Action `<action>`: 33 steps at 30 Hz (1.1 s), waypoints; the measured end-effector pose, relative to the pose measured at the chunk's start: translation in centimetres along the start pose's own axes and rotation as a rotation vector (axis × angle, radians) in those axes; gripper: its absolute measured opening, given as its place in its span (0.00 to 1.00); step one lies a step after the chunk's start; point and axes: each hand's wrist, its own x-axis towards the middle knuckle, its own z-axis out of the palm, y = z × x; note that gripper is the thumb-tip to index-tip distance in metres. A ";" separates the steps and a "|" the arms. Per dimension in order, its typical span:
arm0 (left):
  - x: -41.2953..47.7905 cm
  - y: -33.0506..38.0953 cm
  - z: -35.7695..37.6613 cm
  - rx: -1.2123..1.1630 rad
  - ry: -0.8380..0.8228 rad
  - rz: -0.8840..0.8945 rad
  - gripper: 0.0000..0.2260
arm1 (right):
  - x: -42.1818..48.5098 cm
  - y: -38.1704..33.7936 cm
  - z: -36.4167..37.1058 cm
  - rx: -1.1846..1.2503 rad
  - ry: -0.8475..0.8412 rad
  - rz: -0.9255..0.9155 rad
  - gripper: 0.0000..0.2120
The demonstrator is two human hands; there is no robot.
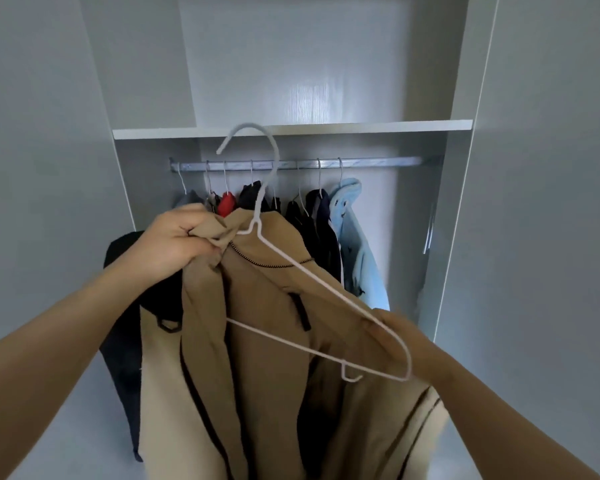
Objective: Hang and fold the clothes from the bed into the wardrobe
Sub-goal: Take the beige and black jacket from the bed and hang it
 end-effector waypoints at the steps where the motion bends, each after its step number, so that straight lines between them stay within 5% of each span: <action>1: -0.2 -0.1 0.0 0.059 -0.021 0.004 0.30 | -0.1 -0.2 -0.4 0.013 -0.015 -0.003 0.09; 6: -0.9 -0.8 1.6 0.486 -0.079 0.111 0.13 | -0.1 -1.1 -1.8 0.065 0.067 0.114 0.11; 13: -1.7 0.2 4.8 0.704 -0.051 0.268 0.20 | 0.1 -2.9 -2.4 0.267 0.259 0.249 0.08; 19: -3.1 0.9 9.7 0.757 -0.060 0.293 0.18 | 0.2 -5.8 -2.2 0.510 0.329 0.313 0.10; 21: -3.4 0.5 11.5 0.697 -0.139 0.166 0.15 | -0.2 -7.2 -1.5 0.601 0.308 0.291 0.10; 25: -3.6 -0.7 12.1 0.380 -0.187 -0.042 0.08 | -2.2 -9.1 0.1 0.727 0.034 0.179 0.10; 27: -3.4 -0.5 11.4 0.251 -0.089 -0.025 0.05 | -3.0 -8.8 0.1 0.461 0.040 -0.009 0.10; 30: -3.1 0.2 10.3 0.164 0.009 0.023 0.08 | -3.2 -7.6 -0.6 -0.315 0.566 -0.472 0.14; 33: -3.0 0.8 9.6 0.123 0.086 0.067 0.12 | -2.9 -6.7 -1.4 -0.485 0.622 -0.232 0.17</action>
